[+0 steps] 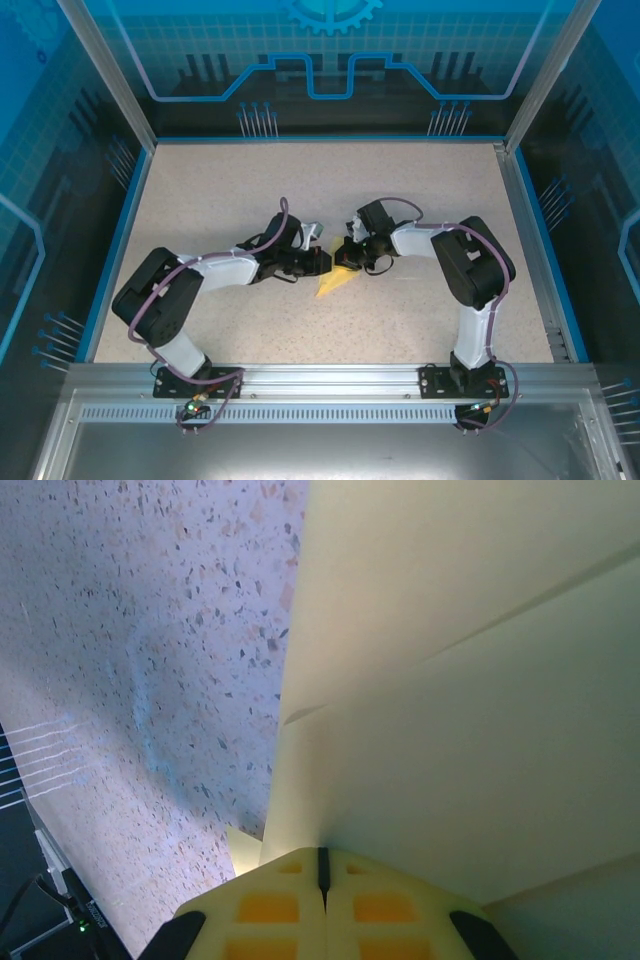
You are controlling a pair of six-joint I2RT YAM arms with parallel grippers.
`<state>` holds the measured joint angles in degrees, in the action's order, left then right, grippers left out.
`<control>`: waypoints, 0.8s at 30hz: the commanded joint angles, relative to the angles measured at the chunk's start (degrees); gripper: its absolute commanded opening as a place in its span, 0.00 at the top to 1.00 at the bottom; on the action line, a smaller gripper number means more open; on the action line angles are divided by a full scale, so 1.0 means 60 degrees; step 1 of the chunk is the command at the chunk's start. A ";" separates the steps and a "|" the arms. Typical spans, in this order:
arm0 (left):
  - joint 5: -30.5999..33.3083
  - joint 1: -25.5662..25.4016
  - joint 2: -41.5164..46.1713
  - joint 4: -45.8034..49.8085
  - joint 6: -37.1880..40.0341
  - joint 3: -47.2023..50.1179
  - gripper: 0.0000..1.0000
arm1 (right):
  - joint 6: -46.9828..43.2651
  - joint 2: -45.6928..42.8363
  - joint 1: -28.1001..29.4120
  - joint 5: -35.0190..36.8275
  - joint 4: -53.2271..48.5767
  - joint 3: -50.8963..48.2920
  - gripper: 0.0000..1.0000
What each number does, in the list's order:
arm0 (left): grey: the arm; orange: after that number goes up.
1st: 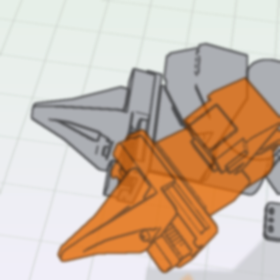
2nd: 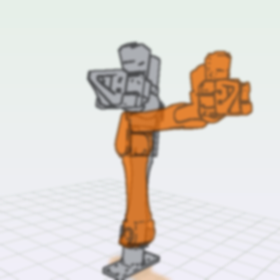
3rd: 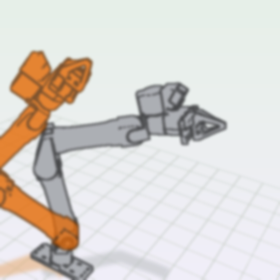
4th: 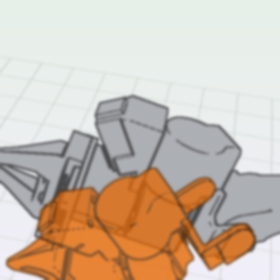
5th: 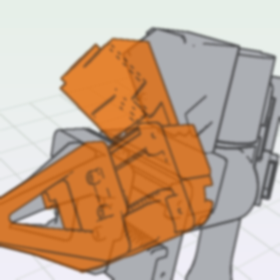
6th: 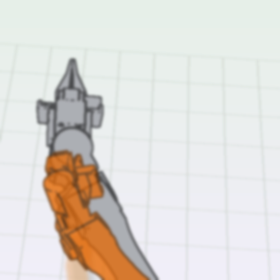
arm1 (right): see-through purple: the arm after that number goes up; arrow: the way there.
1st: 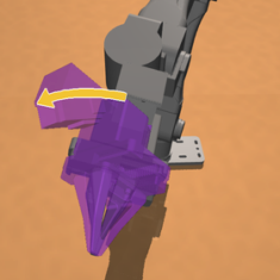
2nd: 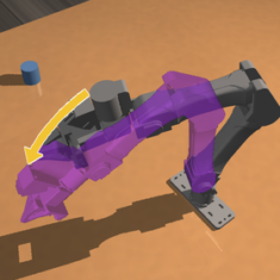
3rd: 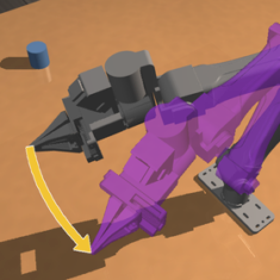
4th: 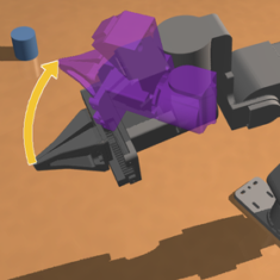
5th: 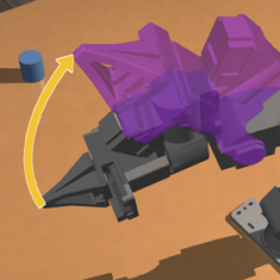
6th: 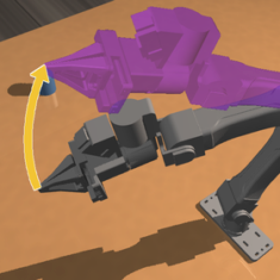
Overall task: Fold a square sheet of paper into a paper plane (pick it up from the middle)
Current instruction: Fourth fold the wing at the center of the table.
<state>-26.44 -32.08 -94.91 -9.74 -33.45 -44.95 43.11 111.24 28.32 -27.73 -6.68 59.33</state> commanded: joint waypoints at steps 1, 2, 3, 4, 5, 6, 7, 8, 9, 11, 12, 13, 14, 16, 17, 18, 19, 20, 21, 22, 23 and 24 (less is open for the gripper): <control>-0.0363 -0.0075 -0.0475 0.0222 0.0035 -0.0103 0.90 | -0.0004 0.0770 0.0012 0.0739 -0.1007 -0.0227 0.97; -0.0292 -0.0080 -0.0560 0.0305 0.0038 -0.0137 0.90 | -0.0008 0.0767 0.0008 0.0754 -0.1018 -0.0232 0.97; -0.0242 -0.0074 -0.0645 0.0417 0.0068 -0.0204 0.91 | -0.0008 0.0761 0.0012 0.0768 -0.1011 -0.0230 0.97; -0.0191 -0.0073 -0.0739 0.0599 0.0093 -0.0324 0.92 | 0.0003 0.0770 0.0012 0.0769 -0.1025 -0.0206 0.97; -0.0206 -0.0075 -0.0847 0.0695 0.0083 -0.0389 0.93 | 0.0003 0.0768 0.0006 0.0770 -0.1053 -0.0217 0.97; -0.0318 -0.0080 -0.0926 0.0651 0.0082 -0.0422 0.93 | -0.0017 0.0775 0.0008 0.0772 -0.1058 -0.0206 0.97; -0.0396 -0.0078 -0.1001 0.0614 0.0060 -0.0453 0.93 | -0.0015 0.0767 0.0001 0.0772 -0.1062 -0.0215 0.97; -0.0436 -0.0079 -0.1053 0.0627 0.0052 -0.0498 0.93 | -0.0008 0.0759 0.0008 0.0794 -0.1083 -0.0235 0.97; -0.0492 -0.0079 -0.1117 0.0659 0.0074 -0.0548 0.93 | -0.0020 0.0759 0.0009 0.0820 -0.1084 -0.0228 0.97; -0.0650 -0.0078 -0.1282 0.0824 0.0124 -0.0734 0.93 | -0.0022 0.0754 0.0012 0.0827 -0.1113 -0.0215 0.97; -0.0699 -0.0085 -0.1369 0.0888 0.0149 -0.0798 0.93 | -0.0024 0.0765 0.0002 0.0827 -0.1127 -0.0206 0.97; -0.0685 -0.0082 -0.1448 0.1006 0.0169 -0.0868 0.93 | -0.0026 0.0778 0.0008 0.0831 -0.1150 -0.0192 0.97; -0.0668 -0.0082 -0.1527 0.1113 0.0184 -0.0907 0.93 | -0.0030 0.0781 0.0012 0.0835 -0.1175 -0.0177 0.97; -0.0663 -0.0081 -0.1663 0.1387 0.0285 -0.1002 0.93 | -0.0044 0.0807 0.0007 0.0856 -0.1240 -0.0148 0.97; -0.0697 -0.0076 -0.1720 0.1470 0.0301 -0.1022 0.93 | -0.0049 0.0811 0.0012 0.0884 -0.1294 -0.0133 0.97; -0.0720 -0.0075 -0.1775 0.1544 0.0356 -0.1033 0.93 | -0.0065 0.0818 0.0004 0.0894 -0.1318 -0.0128 0.97; -0.0776 -0.0078 -0.1835 0.1617 0.0395 -0.1049 0.93 | -0.0067 0.0833 0.0012 0.0918 -0.1358 -0.0111 0.97; -0.0776 -0.0077 -0.1879 0.1734 0.0421 -0.1088 0.93 | -0.0066 0.0845 0.0005 0.0930 -0.1402 -0.0105 0.97; -0.0773 -0.0076 -0.1926 0.1850 0.0475 -0.1122 0.93 | -0.0081 0.0857 0.0012 0.0955 -0.1432 -0.0096 0.97; -0.0753 -0.0075 -0.1949 0.1942 0.0502 -0.1122 0.93 | -0.0081 0.0866 0.0001 0.0972 -0.1458 -0.0103 0.97; -0.0708 -0.0083 -0.1958 0.2018 0.0546 -0.1129 0.93 | -0.0083 0.0881 0.0012 0.1001 -0.1494 -0.0083 0.97; -0.0647 -0.0081 -0.1950 0.2153 0.0599 -0.1107 0.93 | -0.0081 0.0895 0.0005 0.1018 -0.1525 -0.0082 0.97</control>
<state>-29.19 -32.16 -105.62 -1.67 -32.14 -50.52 43.09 111.79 28.12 -28.08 -8.73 60.51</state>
